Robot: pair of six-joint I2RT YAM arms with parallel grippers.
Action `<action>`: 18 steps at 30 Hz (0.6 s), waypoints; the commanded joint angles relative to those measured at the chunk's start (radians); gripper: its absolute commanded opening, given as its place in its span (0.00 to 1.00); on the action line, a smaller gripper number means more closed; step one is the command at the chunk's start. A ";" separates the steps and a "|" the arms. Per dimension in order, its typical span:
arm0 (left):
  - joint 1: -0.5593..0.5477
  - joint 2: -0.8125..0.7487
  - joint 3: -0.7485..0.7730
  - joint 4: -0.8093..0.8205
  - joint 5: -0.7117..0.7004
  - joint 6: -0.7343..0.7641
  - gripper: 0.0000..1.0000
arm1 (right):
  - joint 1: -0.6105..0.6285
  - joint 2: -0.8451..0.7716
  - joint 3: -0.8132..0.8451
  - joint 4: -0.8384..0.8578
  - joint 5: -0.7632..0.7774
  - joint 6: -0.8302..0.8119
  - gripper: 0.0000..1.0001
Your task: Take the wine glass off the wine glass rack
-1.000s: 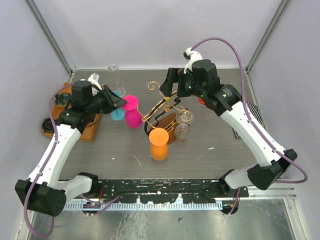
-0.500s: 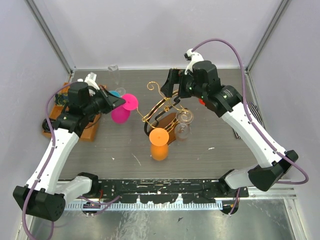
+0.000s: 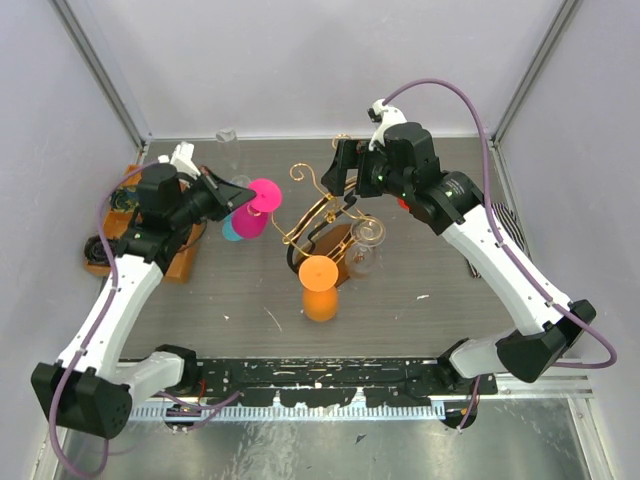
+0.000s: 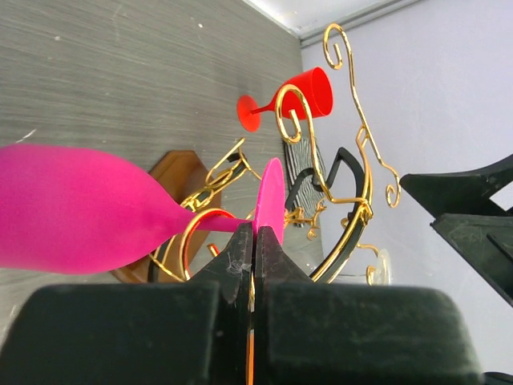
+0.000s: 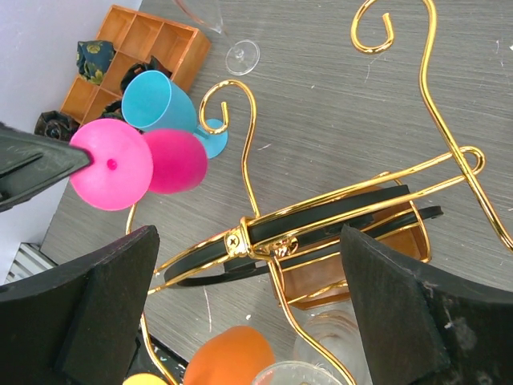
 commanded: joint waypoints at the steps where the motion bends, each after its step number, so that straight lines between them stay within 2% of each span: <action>1: 0.009 0.066 -0.013 0.237 0.101 -0.093 0.00 | 0.001 -0.046 0.023 0.049 0.021 -0.004 1.00; 4: 0.009 0.076 -0.022 0.268 0.148 -0.110 0.00 | 0.001 -0.052 0.022 0.047 0.034 -0.007 1.00; 8: 0.009 0.014 -0.027 0.193 0.148 -0.073 0.00 | 0.001 -0.050 0.021 0.042 0.037 -0.007 1.00; 14: 0.009 -0.135 -0.034 -0.032 0.141 -0.002 0.00 | 0.001 -0.042 0.019 0.042 0.035 -0.008 1.00; 18: 0.010 -0.241 -0.016 -0.245 0.041 0.086 0.00 | 0.001 -0.039 0.021 0.042 0.031 -0.009 1.00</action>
